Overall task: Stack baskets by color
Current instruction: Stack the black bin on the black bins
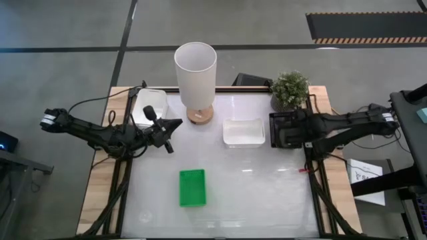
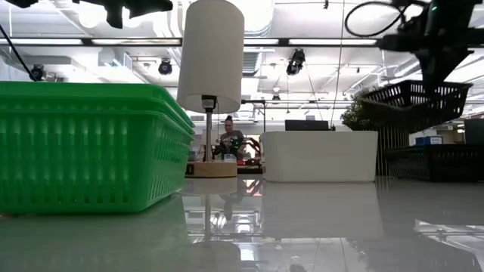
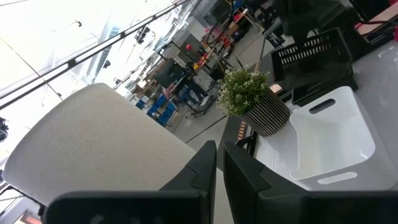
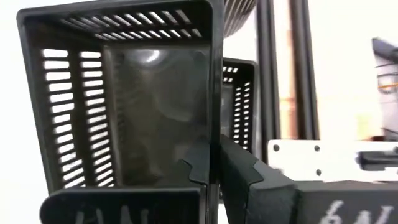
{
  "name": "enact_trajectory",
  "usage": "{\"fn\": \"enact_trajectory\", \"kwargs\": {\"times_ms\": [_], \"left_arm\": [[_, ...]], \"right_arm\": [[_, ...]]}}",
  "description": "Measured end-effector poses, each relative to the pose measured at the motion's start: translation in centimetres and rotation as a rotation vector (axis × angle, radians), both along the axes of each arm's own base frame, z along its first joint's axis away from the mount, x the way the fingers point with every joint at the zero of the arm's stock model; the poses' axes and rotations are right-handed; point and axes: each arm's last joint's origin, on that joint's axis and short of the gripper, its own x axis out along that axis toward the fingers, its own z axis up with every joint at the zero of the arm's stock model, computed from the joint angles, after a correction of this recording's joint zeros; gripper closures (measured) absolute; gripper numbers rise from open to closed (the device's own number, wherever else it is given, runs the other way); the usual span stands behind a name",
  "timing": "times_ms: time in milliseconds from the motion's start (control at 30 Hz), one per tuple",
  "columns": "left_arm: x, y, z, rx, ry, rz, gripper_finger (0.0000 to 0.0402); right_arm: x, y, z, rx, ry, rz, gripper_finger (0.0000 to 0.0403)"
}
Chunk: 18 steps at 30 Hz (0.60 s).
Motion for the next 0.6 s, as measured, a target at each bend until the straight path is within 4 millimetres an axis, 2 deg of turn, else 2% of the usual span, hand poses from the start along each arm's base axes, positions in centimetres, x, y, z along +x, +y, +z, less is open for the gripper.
{"fn": "enact_trajectory", "kwargs": {"times_ms": [267, 600], "left_arm": [[0.0, 0.0, 0.0, 0.0, 0.001, 0.001, 0.0391], [0.0, 0.0, 0.0, 0.0, 0.001, 0.0, 0.0391]], "right_arm": [[1.0, -1.5, -0.9, 0.068, 0.138, 0.028, 0.0392], [1.0, -2.2, -1.0, 0.097, 0.161, 0.026, 0.0387]]}}
